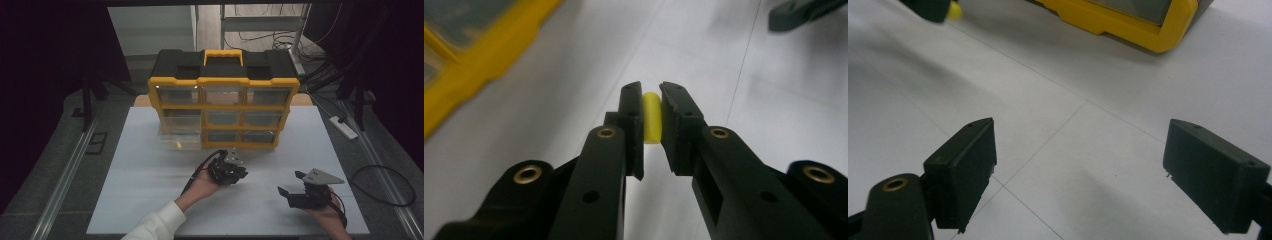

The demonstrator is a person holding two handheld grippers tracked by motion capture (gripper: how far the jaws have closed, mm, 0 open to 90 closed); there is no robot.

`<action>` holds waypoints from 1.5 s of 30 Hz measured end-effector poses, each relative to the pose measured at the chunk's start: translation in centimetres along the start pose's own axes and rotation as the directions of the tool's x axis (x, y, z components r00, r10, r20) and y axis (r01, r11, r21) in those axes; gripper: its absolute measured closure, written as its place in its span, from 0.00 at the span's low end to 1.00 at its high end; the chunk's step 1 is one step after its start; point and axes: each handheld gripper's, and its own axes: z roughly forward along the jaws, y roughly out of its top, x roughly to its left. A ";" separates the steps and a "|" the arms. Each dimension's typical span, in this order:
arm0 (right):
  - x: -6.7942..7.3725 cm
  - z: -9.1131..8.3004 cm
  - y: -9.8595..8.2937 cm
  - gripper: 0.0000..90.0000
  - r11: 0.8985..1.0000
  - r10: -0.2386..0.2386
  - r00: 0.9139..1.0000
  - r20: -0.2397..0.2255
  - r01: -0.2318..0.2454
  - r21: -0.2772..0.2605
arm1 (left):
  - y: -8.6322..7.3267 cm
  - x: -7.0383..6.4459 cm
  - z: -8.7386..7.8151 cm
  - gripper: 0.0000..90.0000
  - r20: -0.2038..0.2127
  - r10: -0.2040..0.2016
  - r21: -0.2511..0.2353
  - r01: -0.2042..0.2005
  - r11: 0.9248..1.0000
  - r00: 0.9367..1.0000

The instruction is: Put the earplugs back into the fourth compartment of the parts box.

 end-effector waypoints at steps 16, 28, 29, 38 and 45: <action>0.0 0.0 0.0 0.16 1.000 -0.006 1.000 0.002 0.006 0.002 | 1.3 0.9 -6.1 0.88 -0.044 -0.034 -0.181 0.025 0.983 0.998; 0.0 0.0 0.0 0.16 1.000 -0.007 1.000 0.003 0.007 0.003 | 2.0 1.1 -10.2 0.88 -0.074 -0.034 -0.274 0.012 0.962 0.997; 0.0 0.0 0.0 0.16 1.000 -0.007 1.000 0.002 0.007 0.004 | 2.0 1.1 -10.4 0.88 -0.077 -0.034 -0.279 0.011 0.960 0.996; -0.1 -0.1 0.0 0.16 1.000 -0.008 1.000 0.003 0.008 0.001 | 2.1 1.4 -13.2 0.88 -0.103 -0.043 -0.322 0.008 0.947 0.994; 0.0 0.0 0.0 0.16 1.000 -0.008 1.000 0.002 0.008 0.002 | 1.8 2.1 -15.1 0.87 -0.134 -0.073 -0.355 0.020 0.934 0.988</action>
